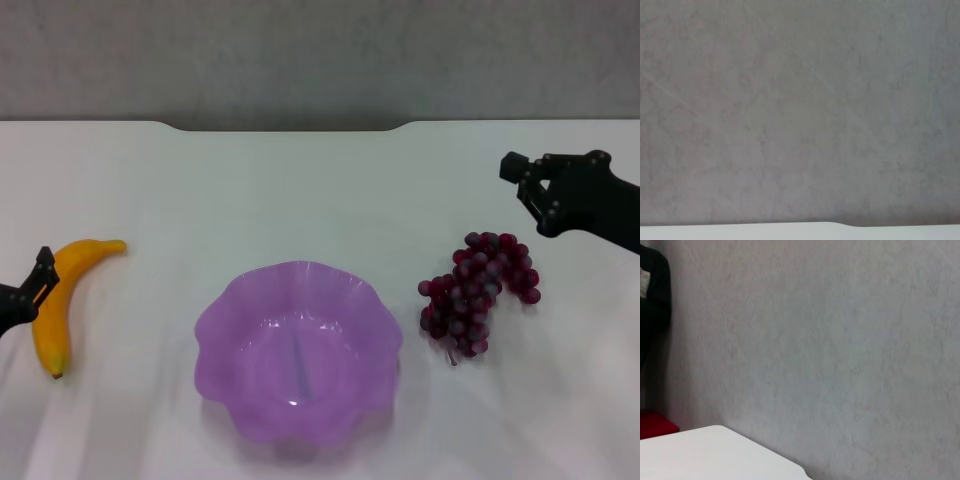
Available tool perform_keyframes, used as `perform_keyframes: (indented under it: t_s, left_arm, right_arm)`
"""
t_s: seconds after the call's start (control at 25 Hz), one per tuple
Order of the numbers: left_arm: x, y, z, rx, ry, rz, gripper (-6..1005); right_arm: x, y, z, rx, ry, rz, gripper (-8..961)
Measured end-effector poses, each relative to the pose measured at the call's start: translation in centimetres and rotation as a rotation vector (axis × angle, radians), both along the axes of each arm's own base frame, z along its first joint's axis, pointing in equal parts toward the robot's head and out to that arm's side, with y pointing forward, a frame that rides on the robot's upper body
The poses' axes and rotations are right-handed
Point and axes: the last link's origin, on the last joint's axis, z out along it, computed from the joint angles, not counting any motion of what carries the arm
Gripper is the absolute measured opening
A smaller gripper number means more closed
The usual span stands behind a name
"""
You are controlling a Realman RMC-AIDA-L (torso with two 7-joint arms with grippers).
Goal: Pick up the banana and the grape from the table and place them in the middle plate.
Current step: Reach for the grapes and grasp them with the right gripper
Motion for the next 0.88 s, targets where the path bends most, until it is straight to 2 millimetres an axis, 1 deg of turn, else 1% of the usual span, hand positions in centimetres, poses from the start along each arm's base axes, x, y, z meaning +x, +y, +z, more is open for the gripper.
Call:
perform_keyframes:
  t_s: [0.28,0.52,0.64,0.72,0.84,0.88]
  left_arm:
    - [0.2,0.1,-0.1,-0.002,0.0,-0.006,890]
    - [0.2,0.1,-0.1,-0.002,0.0,-0.007,890]
    - [0.2,0.1,-0.1,-0.003,0.0,-0.007,890]
    - [0.2,0.1,-0.1,-0.003,0.0,-0.008,890]
    - [0.2,0.2,-0.1,-0.003,0.0,-0.009,891]
    - [0.2,0.2,-0.1,-0.003,0.0,-0.01,891]
  right_arm:
    - [1.0,0.0,-0.1,0.004,-0.014,-0.054,24]
    - [1.9,0.1,-0.5,0.008,-0.032,-0.116,180]
    - [2.3,0.4,-0.6,0.006,-0.037,-0.148,323]
    - [2.4,0.5,-1.1,-0.035,-0.048,-0.189,419]
    - [2.5,0.7,-1.4,-0.077,-0.066,-0.219,658]
    - [2.6,0.8,-1.7,-0.1,-0.081,-0.235,681]
